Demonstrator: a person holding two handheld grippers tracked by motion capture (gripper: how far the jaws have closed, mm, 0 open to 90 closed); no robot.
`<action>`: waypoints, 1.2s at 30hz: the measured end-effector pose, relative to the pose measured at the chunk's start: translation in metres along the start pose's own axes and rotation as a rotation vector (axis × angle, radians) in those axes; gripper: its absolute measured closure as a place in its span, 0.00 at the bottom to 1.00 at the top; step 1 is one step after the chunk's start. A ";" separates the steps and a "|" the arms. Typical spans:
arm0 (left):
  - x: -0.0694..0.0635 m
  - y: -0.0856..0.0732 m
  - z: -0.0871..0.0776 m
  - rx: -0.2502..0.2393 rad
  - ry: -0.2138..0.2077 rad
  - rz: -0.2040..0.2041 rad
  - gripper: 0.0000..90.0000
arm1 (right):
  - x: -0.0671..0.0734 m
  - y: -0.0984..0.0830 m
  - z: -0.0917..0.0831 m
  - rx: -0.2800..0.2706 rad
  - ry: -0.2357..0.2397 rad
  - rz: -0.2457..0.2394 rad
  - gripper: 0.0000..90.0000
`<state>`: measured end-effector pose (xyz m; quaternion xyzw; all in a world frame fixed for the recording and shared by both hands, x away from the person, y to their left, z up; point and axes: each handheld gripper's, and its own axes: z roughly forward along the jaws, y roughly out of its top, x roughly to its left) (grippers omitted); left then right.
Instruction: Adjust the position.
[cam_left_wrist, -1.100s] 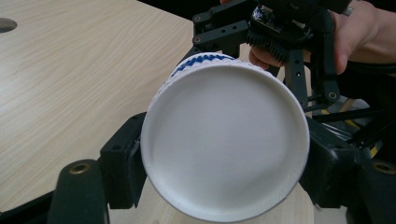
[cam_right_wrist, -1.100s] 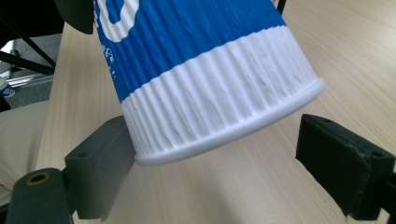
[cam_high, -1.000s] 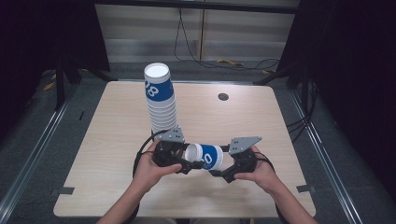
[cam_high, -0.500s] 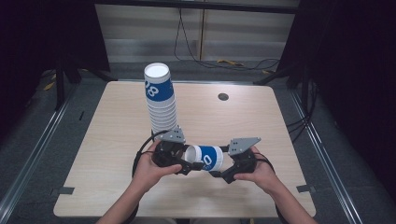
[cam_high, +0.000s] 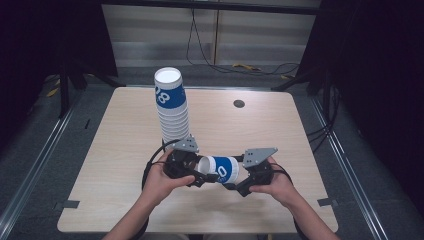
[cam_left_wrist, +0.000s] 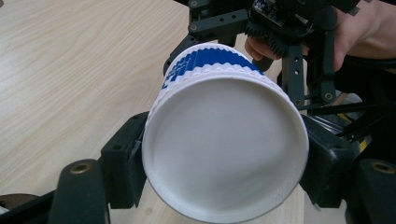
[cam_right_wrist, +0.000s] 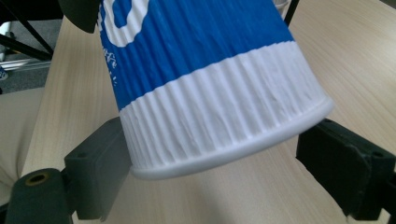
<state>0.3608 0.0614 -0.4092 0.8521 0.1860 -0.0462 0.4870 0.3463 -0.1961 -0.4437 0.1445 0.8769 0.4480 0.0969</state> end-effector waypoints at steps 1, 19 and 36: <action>0.000 0.000 0.000 -0.001 0.001 0.001 0.32 | 0.000 0.000 0.000 -0.002 0.001 -0.001 0.12; 0.002 0.000 -0.002 0.014 -0.006 -0.017 0.32 | -0.002 -0.001 -0.004 -0.010 -0.019 0.014 0.12; 0.003 0.002 -0.005 0.016 0.000 -0.039 0.32 | -0.001 -0.005 -0.003 0.010 -0.017 0.015 0.12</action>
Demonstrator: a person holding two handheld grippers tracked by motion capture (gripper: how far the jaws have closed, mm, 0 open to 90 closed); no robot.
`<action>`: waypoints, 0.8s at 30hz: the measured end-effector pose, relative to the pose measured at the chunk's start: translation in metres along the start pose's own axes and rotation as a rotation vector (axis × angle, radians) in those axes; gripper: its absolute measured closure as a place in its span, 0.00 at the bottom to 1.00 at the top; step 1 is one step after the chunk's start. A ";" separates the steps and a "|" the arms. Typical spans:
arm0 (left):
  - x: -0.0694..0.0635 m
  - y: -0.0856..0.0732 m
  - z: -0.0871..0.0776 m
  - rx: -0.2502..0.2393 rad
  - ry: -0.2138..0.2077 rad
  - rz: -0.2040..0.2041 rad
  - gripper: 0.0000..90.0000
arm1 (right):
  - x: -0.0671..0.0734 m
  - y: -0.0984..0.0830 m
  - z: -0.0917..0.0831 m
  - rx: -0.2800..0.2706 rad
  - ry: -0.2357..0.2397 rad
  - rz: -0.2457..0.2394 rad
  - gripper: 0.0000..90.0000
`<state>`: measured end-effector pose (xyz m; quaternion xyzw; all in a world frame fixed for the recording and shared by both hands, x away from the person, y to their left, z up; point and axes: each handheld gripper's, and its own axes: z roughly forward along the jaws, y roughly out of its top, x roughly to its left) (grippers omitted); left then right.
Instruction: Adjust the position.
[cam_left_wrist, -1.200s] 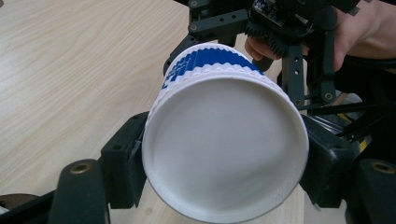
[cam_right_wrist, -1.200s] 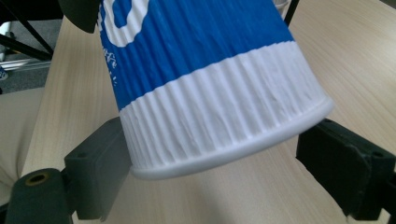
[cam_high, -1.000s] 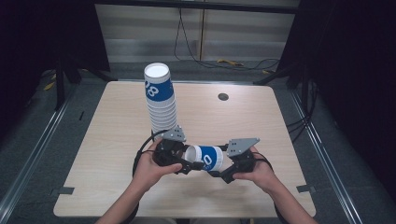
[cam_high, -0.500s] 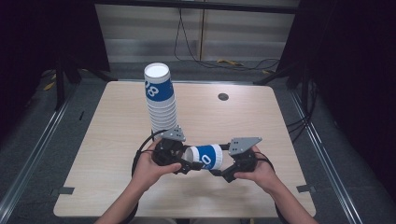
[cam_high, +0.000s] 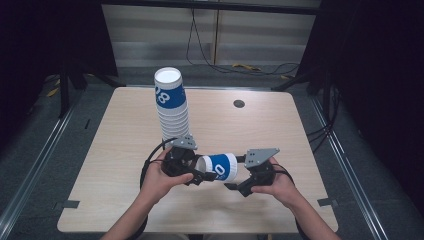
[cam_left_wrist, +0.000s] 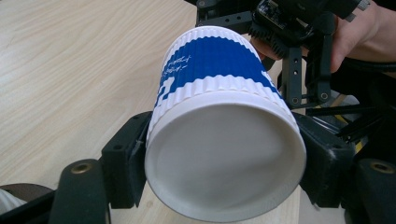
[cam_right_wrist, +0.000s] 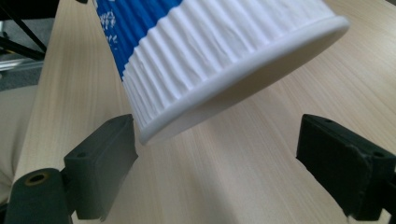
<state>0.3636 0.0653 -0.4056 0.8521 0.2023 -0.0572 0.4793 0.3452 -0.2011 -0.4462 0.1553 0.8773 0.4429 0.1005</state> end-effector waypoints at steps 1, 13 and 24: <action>0.000 0.000 0.000 0.006 0.003 0.003 0.32 | 0.000 0.000 0.001 0.002 -0.004 -0.010 0.12; 0.002 -0.001 0.004 0.055 0.003 -0.003 0.32 | 0.000 0.006 -0.003 0.006 0.000 -0.040 0.12; 0.001 0.002 0.007 0.086 -0.004 0.002 0.32 | 0.003 0.008 0.003 -0.005 0.012 -0.046 0.12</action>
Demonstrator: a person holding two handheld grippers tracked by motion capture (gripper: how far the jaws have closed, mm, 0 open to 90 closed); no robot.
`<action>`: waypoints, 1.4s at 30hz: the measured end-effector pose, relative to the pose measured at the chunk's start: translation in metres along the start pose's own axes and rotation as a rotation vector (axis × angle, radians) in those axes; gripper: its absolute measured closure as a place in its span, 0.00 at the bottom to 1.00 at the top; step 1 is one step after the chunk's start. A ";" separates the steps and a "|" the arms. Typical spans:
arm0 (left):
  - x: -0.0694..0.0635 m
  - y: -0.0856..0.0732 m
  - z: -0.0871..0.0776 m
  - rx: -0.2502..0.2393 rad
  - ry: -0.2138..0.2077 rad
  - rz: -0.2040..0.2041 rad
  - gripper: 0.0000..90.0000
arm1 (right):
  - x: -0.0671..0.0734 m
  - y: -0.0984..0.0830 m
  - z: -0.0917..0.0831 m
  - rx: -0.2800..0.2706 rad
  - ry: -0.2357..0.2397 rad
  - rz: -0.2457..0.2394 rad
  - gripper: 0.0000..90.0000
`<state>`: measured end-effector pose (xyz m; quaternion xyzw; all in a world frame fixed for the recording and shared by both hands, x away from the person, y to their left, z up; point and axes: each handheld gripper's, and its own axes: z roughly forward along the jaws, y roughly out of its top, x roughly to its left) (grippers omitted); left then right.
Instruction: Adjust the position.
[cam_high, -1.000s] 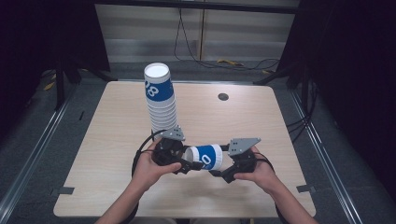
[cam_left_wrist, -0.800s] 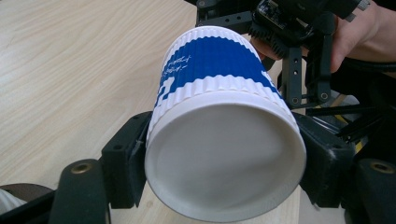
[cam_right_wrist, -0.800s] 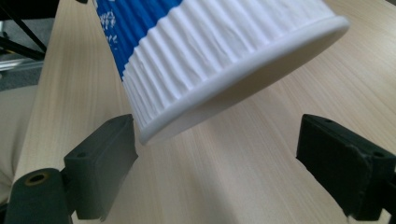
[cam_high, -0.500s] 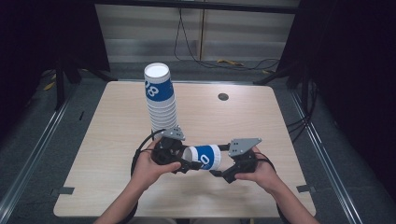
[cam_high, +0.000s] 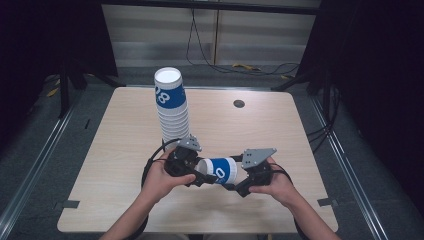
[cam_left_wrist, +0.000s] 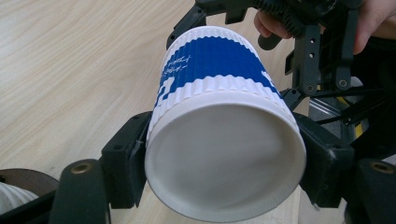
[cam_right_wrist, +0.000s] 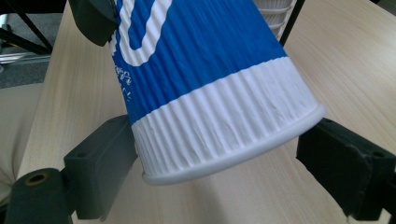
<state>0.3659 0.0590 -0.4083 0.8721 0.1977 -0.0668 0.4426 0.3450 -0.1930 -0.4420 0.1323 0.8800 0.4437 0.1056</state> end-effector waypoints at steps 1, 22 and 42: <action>0.000 0.000 0.000 -0.001 0.002 0.000 0.32 | 0.000 0.000 0.000 0.001 -0.002 -0.003 0.12; 0.004 -0.002 0.000 0.011 0.013 -0.036 0.32 | -0.001 0.008 -0.010 -0.012 -0.013 -0.025 0.12; 0.001 0.003 0.000 -0.019 -0.017 -0.029 0.32 | 0.001 0.007 0.001 0.026 0.024 -0.005 0.12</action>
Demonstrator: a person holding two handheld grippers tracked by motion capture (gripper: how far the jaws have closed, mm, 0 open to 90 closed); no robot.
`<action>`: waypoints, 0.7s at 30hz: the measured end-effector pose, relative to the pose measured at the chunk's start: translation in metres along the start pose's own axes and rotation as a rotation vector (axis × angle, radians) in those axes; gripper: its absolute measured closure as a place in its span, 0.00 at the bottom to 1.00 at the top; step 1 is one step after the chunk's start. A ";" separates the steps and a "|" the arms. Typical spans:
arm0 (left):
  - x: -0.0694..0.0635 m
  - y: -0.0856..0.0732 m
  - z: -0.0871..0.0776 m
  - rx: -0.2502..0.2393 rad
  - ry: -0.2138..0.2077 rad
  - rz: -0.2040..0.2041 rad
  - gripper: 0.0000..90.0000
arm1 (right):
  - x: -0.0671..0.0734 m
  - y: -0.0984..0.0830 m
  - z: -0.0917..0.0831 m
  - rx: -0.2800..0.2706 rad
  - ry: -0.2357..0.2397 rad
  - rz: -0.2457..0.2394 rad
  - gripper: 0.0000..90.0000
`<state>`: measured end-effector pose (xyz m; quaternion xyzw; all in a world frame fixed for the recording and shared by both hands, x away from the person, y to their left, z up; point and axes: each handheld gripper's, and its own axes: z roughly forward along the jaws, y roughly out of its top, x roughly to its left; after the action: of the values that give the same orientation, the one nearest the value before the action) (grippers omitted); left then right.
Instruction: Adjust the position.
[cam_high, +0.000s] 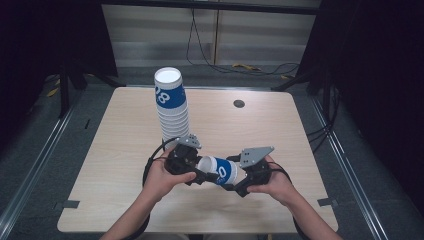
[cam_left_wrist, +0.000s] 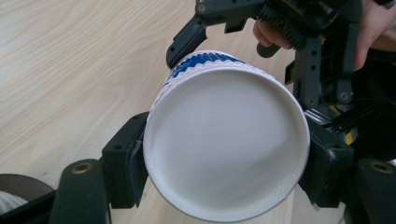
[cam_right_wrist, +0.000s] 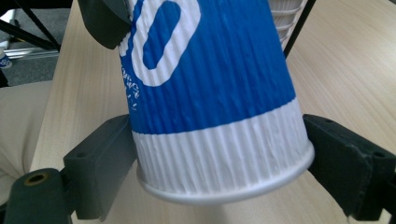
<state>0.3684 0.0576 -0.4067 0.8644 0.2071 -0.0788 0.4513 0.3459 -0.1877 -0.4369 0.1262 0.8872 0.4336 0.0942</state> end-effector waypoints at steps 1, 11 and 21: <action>0.000 0.000 0.000 -0.001 0.001 0.004 0.32 | 0.000 0.000 0.000 0.000 -0.001 0.002 0.12; 0.000 -0.001 0.000 -0.059 -0.004 0.045 0.31 | 0.000 0.002 -0.004 0.021 0.005 0.010 0.22; -0.002 0.000 -0.005 -0.022 0.026 0.133 0.18 | 0.000 0.000 -0.005 0.071 0.014 -0.009 0.23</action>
<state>0.3662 0.0611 -0.4027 0.8721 0.1560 -0.0352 0.4625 0.3449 -0.1916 -0.4341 0.1225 0.9033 0.4023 0.0851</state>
